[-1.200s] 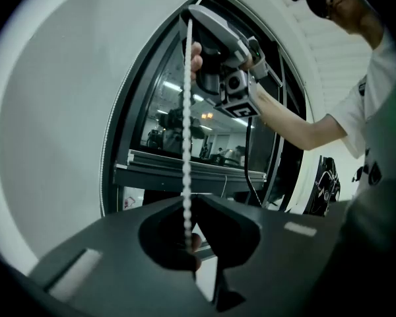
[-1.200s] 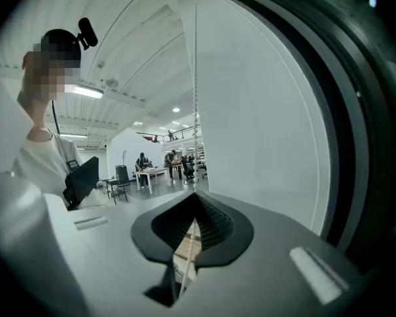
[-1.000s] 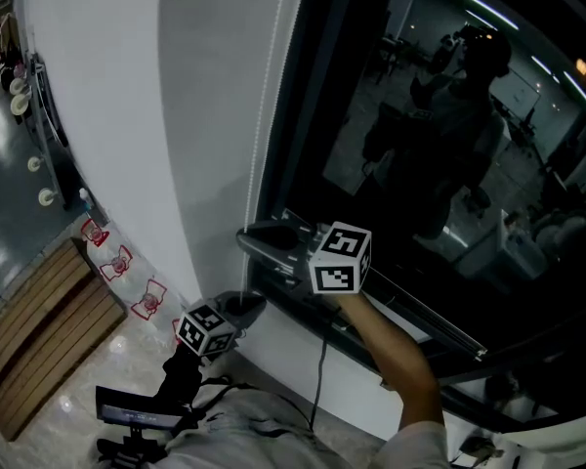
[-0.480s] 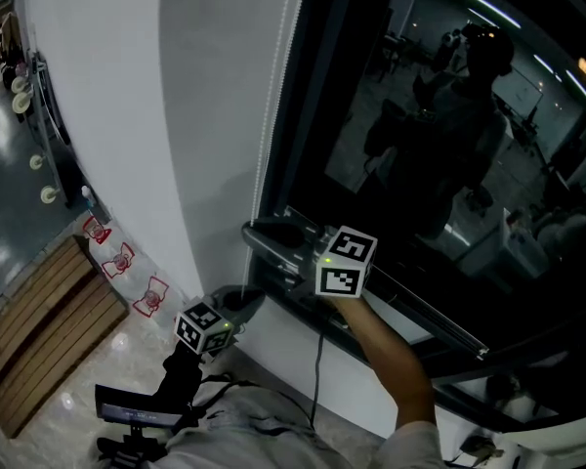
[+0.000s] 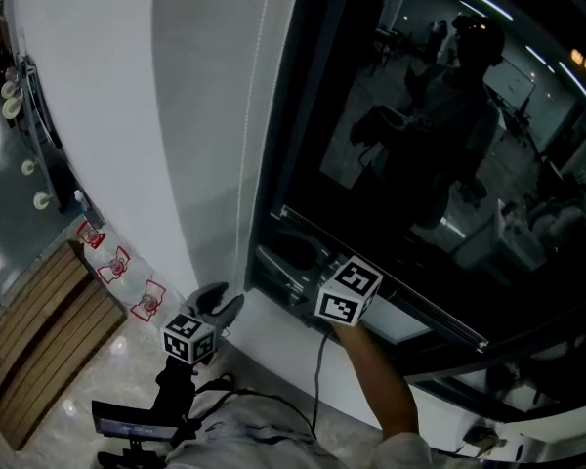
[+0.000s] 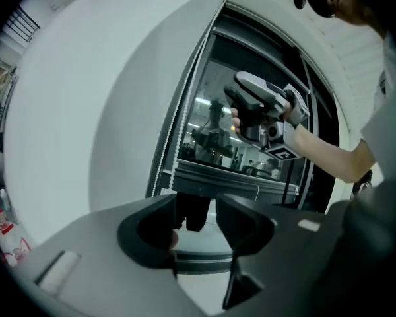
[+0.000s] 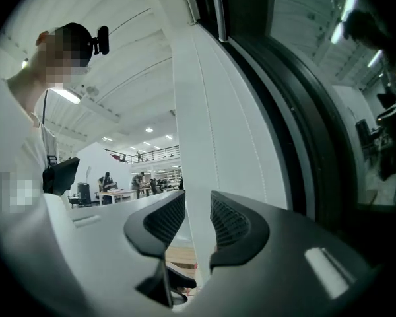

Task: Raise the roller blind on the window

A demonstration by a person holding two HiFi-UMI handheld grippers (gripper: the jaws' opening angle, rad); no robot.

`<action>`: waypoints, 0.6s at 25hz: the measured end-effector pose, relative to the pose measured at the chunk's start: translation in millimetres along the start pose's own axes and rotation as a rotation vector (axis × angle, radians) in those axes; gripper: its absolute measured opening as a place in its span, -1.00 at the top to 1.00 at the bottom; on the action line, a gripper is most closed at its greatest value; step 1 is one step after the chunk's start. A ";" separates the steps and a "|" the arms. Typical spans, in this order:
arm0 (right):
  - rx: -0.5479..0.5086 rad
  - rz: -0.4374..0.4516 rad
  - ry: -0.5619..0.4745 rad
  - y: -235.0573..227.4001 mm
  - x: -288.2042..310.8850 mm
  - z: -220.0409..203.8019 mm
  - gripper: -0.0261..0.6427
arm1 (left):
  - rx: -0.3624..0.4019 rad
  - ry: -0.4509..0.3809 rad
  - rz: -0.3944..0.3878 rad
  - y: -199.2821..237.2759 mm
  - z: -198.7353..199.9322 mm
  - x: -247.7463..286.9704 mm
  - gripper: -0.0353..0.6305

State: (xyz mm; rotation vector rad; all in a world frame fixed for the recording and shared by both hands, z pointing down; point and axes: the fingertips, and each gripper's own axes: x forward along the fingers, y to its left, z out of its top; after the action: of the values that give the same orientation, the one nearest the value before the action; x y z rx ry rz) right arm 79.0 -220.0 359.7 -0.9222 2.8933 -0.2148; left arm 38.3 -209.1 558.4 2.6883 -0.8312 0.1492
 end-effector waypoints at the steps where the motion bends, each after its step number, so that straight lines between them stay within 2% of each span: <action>1: -0.005 -0.030 -0.004 -1.0 -5.9 -5.7 0.62 | -0.001 0.007 0.006 1.7 -3.5 -1.6 0.36; 5: 0.010 -0.201 -0.044 -5.1 -36.6 -29.5 0.69 | 0.038 0.030 -0.025 -4.8 -12.4 -3.6 0.63; 8: 0.066 -0.333 -0.093 -5.8 -61.3 -51.0 0.87 | 0.065 0.049 -0.079 -15.7 -16.3 -4.2 0.90; 12: 0.125 -0.449 -0.125 3.4 -82.8 -80.5 0.92 | 0.062 0.092 -0.168 -28.2 -29.0 -2.9 0.90; 15: 0.122 -0.508 -0.118 16.9 -92.0 -94.5 0.92 | 0.071 0.111 -0.207 -36.9 -33.5 -0.7 0.90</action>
State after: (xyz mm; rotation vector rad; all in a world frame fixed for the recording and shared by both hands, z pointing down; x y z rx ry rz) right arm 131.3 -143.1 454.7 -1.5682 2.4568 -0.3538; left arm 58.4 -168.8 579.8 2.7826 -0.5203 0.2807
